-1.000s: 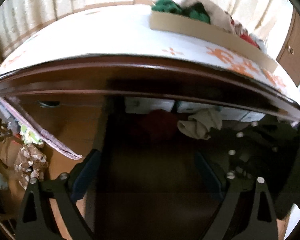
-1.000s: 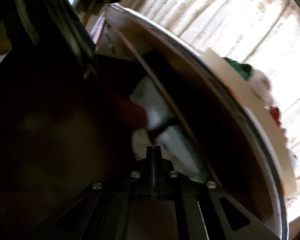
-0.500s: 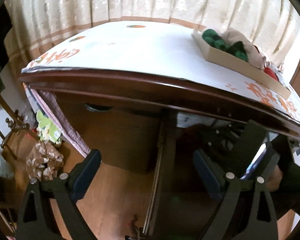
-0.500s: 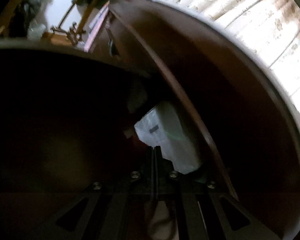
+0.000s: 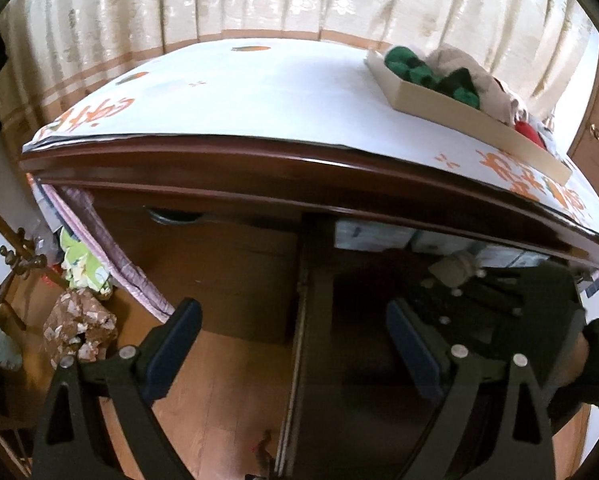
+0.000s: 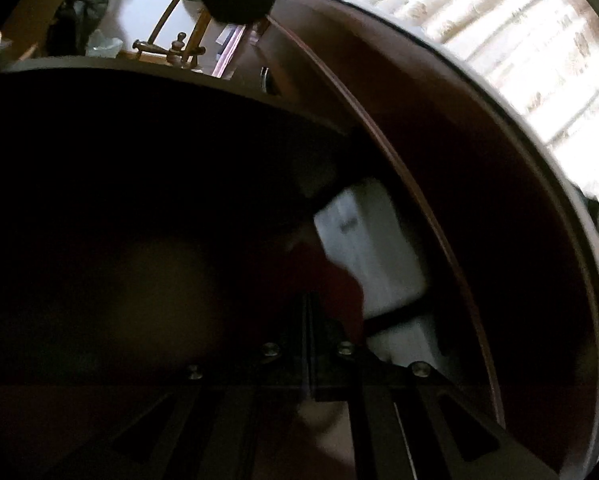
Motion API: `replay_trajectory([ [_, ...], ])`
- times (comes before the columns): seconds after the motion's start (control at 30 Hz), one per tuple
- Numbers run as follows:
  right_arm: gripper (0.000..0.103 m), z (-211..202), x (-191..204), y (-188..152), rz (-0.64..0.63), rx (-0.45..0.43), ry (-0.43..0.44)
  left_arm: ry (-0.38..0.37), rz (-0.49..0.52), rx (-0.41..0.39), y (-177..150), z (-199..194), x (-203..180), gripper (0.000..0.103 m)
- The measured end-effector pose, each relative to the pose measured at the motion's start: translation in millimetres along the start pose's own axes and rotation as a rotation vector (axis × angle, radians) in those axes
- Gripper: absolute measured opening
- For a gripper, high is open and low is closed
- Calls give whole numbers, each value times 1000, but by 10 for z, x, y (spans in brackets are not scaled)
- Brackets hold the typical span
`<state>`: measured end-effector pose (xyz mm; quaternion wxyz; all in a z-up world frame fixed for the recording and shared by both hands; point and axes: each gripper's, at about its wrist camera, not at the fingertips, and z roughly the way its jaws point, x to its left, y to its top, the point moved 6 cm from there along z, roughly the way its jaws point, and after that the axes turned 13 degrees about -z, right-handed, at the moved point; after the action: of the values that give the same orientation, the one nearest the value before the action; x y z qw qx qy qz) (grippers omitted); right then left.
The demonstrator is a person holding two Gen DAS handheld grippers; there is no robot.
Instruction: Take underwear out of drawer
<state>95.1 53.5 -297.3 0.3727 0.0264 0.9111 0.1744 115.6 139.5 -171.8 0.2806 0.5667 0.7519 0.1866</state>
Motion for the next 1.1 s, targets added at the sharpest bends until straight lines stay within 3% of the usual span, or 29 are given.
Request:
replay_trajectory([
  [0.13,1,-263,-29,-250,-5,1,10,-24,30,16,-25,24,-140,95],
  [0.3,1,-291,-231,-363,-2,22,-158,-16,72,4,0,29,-307,95],
  [0.43,2,-97,-293,-397,-2,73,-209,-18,84,4,-1,27,-349,95],
  [0.6,2,113,-212,-484,6,143,-138,-15,68,22,-2,59,-308,95],
  [0.7,2,20,-189,-593,-15,175,-95,-21,59,21,6,62,-285,95],
  [0.8,2,-198,-221,-782,44,208,14,-24,58,17,2,57,-275,95],
  [0.87,2,-386,-244,-754,78,170,54,-26,62,14,-5,49,-273,95],
  [0.93,2,-545,-303,-536,79,84,-21,-21,57,5,-3,36,-260,95],
  [1.0,2,-517,-315,-300,34,32,-87,-18,48,-3,10,17,-241,95],
  [1.1,2,-248,-289,11,-8,-5,-106,0,41,-32,48,-78,-164,95],
])
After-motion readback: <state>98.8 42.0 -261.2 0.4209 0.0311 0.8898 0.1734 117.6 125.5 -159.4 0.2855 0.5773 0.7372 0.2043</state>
